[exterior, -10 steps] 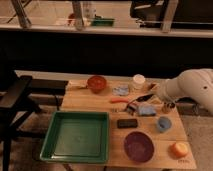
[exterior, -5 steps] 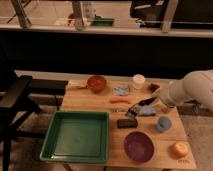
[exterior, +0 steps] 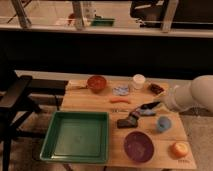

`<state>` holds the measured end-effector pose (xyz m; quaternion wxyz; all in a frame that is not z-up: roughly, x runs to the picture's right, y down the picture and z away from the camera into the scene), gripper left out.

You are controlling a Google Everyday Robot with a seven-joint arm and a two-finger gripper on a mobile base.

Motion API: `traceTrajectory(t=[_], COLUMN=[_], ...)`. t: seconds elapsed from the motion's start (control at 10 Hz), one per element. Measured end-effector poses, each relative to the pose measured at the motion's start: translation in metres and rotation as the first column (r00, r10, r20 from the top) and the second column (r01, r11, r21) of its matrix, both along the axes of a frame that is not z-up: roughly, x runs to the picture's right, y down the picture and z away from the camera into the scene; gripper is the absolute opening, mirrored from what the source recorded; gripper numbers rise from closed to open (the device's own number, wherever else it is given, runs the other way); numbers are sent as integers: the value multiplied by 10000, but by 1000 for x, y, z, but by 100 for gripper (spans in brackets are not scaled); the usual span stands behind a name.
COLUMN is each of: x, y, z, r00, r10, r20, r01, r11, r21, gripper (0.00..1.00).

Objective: Wipe purple bowl with brush

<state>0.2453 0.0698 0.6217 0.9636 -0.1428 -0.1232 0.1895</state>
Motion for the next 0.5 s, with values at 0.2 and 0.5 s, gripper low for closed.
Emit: traceTrajectory(t=[0.2, 0.5], x=[16, 45], y=[16, 45], z=[-18, -41], r00=[9995, 9982], r10=[318, 601], r20=[62, -35], r01=[-319, -598], r11=[9991, 9965], r21=[272, 591], gripper=[0, 0])
